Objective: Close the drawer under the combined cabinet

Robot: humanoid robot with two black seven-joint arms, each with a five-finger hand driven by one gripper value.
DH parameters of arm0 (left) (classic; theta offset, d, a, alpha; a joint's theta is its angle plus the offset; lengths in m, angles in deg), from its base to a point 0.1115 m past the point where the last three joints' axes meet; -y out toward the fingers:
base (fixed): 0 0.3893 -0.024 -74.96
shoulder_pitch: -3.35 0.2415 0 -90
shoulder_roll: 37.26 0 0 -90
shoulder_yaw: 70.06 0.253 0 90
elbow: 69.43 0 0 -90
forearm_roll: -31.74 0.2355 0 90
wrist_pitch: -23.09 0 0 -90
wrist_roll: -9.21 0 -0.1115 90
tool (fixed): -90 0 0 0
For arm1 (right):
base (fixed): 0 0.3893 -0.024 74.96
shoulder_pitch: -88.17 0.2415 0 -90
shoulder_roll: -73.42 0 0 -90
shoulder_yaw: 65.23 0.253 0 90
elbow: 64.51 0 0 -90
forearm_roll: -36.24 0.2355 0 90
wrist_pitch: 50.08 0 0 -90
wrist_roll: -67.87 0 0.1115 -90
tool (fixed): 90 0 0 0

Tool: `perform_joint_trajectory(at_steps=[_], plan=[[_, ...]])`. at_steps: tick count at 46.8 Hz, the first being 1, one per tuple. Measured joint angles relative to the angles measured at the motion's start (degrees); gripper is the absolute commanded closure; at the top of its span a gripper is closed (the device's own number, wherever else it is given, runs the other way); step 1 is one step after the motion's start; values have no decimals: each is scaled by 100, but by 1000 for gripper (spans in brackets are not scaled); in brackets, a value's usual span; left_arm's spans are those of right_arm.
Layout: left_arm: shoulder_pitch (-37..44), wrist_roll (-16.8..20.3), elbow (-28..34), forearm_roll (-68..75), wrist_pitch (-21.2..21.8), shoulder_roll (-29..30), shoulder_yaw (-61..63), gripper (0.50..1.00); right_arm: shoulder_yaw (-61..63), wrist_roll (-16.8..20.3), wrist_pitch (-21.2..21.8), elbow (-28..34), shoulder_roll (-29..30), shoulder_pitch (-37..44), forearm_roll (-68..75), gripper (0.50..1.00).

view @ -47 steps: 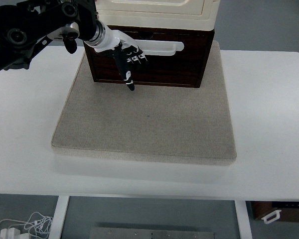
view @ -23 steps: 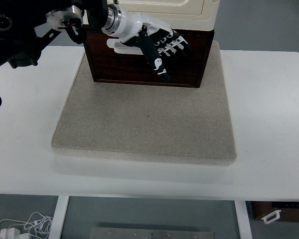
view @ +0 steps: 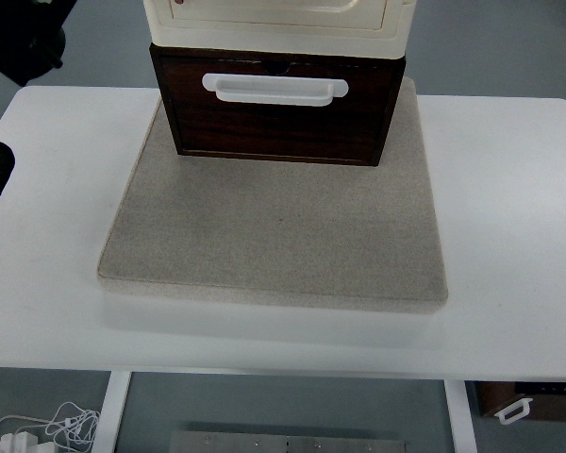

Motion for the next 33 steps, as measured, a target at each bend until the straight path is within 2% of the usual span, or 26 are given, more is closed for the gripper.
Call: perform_joint_trajectory(at_steps=[5,18,25,33], plan=[[-75,223,240,-180,267,51,-557,504,0,0,0,0,0,0,0,548],[-444,787,1442,-905,1151,434,-1267,504,0,0,2,-1,0,-1,0,548],[-483,911,1760,-1198,1857,838,-1298,506,0,1,2,-1,0,0,0,548],[-486,1044,2509,-1507,2313,1077,-1266,504,0,1,0,2,0,-1,1,548]])
